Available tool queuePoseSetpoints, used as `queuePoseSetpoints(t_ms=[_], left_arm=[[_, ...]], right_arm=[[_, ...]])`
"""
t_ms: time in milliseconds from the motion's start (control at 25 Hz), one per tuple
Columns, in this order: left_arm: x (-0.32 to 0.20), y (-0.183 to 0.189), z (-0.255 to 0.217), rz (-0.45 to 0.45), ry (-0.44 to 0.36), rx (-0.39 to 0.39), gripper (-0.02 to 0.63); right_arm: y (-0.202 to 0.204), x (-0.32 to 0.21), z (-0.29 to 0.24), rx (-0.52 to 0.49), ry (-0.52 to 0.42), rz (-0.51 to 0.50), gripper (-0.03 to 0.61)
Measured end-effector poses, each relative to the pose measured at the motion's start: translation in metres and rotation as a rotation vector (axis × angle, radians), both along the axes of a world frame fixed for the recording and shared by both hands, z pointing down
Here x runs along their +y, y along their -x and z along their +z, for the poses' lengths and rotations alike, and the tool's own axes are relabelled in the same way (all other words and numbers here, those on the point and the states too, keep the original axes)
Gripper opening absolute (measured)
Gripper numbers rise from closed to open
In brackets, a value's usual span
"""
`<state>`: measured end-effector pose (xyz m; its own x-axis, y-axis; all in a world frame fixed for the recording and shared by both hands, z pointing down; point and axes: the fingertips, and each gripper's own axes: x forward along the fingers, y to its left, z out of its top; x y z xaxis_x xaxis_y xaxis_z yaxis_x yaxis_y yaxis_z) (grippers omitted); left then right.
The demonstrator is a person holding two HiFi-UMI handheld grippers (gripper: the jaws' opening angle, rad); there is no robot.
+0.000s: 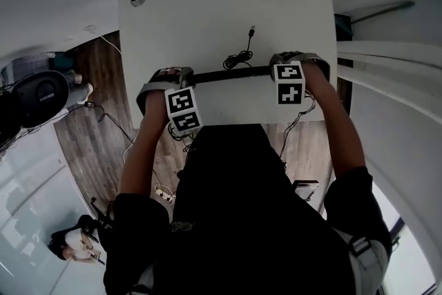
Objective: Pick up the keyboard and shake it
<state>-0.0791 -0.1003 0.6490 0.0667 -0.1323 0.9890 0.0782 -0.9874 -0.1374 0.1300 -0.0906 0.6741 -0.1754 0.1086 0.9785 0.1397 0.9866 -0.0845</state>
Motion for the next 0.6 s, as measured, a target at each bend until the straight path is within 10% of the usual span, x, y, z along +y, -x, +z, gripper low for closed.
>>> queuePoseSetpoints(t_ms=[240,600], left_arm=[[0.019,0.016,0.022,0.094,0.034,-0.068,0.113],[0.012,0.030,0.000,0.083,-0.202,0.004,0.081]], right_arm=[[-0.002,0.014,0.003,0.036,-0.090,0.032,0.091],[0.009,0.012,-0.025,0.050,-0.342,0.156,0.086]])
